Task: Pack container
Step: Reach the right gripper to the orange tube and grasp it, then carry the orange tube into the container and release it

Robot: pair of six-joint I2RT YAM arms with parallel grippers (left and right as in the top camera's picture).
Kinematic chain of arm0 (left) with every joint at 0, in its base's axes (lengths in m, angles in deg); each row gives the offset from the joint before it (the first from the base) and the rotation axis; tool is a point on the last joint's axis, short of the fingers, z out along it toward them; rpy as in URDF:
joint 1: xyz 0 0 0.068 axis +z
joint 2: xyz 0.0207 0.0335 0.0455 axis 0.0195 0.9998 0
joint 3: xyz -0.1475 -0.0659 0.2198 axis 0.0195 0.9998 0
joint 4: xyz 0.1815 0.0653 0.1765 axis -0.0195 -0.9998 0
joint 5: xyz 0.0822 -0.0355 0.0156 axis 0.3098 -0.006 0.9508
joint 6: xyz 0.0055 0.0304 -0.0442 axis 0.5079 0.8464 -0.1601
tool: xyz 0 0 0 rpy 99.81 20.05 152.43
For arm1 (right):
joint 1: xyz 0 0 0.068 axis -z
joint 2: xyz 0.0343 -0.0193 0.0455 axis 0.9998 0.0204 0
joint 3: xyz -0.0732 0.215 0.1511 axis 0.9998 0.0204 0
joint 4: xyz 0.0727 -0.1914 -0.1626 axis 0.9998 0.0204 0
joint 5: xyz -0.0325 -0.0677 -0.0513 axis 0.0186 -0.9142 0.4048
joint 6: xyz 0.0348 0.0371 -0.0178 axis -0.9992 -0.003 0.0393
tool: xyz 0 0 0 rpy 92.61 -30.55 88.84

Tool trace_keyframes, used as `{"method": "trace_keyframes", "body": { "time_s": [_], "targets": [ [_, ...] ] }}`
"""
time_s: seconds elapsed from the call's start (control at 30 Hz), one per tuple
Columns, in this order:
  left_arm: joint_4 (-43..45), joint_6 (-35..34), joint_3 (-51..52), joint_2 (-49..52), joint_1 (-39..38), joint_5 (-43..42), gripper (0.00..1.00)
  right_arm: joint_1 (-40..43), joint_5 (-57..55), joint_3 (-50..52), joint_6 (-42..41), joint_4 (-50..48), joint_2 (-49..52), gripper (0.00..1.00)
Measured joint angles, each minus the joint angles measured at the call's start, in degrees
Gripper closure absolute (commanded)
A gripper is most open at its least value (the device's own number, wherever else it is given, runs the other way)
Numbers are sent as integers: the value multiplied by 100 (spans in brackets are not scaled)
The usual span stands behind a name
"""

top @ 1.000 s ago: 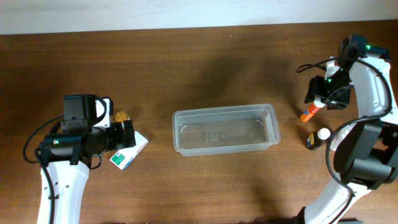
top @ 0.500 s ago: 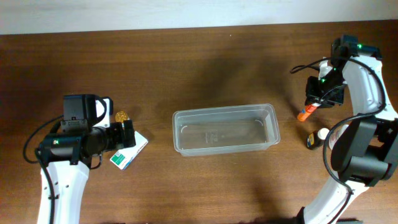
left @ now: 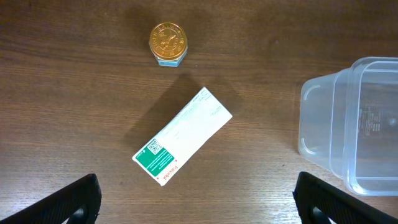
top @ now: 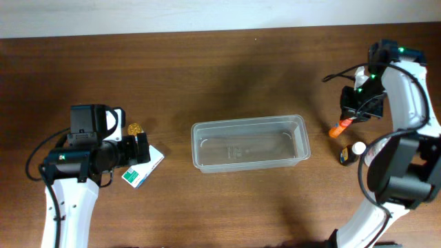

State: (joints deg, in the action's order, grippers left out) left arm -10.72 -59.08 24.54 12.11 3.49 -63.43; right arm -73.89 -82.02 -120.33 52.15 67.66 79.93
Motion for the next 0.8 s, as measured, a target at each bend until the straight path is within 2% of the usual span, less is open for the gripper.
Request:
{"method": "trace_keyframes", "body": {
  "time_s": [0.2, 0.4, 0.57, 0.8],
  "targets": [
    [2, 0, 0, 0, 0, 0, 0, -195, 20, -289, 4, 402, -1233, 85],
    [52, 0, 0, 0, 0, 0, 0, -1167, 72, -442, 0, 844, -2570, 84],
    [68, 0, 0, 0, 0, 0, 1, -2022, 107, -407, -70, 782, -2601, 84],
    [68, 0, 0, 0, 0, 0, 1, -2286, 127, 553, -315, 72, -2406, 84]
  ]
}}
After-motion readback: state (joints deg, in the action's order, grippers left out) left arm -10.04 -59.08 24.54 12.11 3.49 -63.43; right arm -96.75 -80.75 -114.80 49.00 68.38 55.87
